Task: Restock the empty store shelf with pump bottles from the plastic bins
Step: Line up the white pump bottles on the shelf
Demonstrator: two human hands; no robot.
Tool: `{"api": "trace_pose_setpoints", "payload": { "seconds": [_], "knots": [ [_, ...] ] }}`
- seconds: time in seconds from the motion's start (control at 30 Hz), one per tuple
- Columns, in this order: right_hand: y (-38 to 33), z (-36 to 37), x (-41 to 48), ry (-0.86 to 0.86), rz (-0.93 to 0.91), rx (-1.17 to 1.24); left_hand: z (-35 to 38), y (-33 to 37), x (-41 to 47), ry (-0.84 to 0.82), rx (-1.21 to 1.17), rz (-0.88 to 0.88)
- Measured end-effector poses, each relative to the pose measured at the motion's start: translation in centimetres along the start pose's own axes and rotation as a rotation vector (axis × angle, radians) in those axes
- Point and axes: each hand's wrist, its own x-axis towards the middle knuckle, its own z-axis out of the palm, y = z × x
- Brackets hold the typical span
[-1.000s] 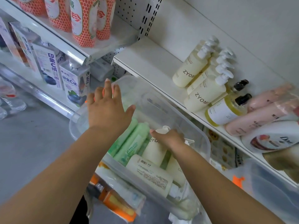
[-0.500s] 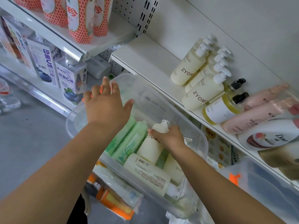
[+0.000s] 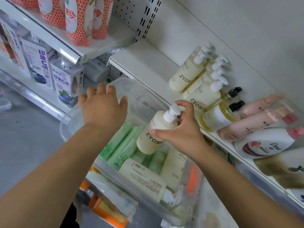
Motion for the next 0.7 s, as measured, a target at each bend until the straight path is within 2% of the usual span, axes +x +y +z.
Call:
{"api": "trace_pose_setpoints", "payload": {
  "seconds": [0.1, 0.33, 0.53, 0.7],
  "knots": [
    [-1.7, -1.7, 0.8, 0.018, -0.053, 0.043, 0.0, 0.1, 0.1, 0.010, -0.010, -0.009],
    [-6.0, -5.7, 4.9, 0.093, -0.224, -0.061, 0.0, 0.6, 0.2, 0.012, -0.005, -0.022],
    [-8.4, -7.8, 9.1, 0.166, -0.292, -0.272, -0.2, 0.9, 0.3, 0.008, 0.019, -0.025],
    [-8.7, -7.7, 11.4, 0.170, -0.269, -0.411, -0.3, 0.9, 0.6, 0.010, -0.015, -0.040]
  ]
}}
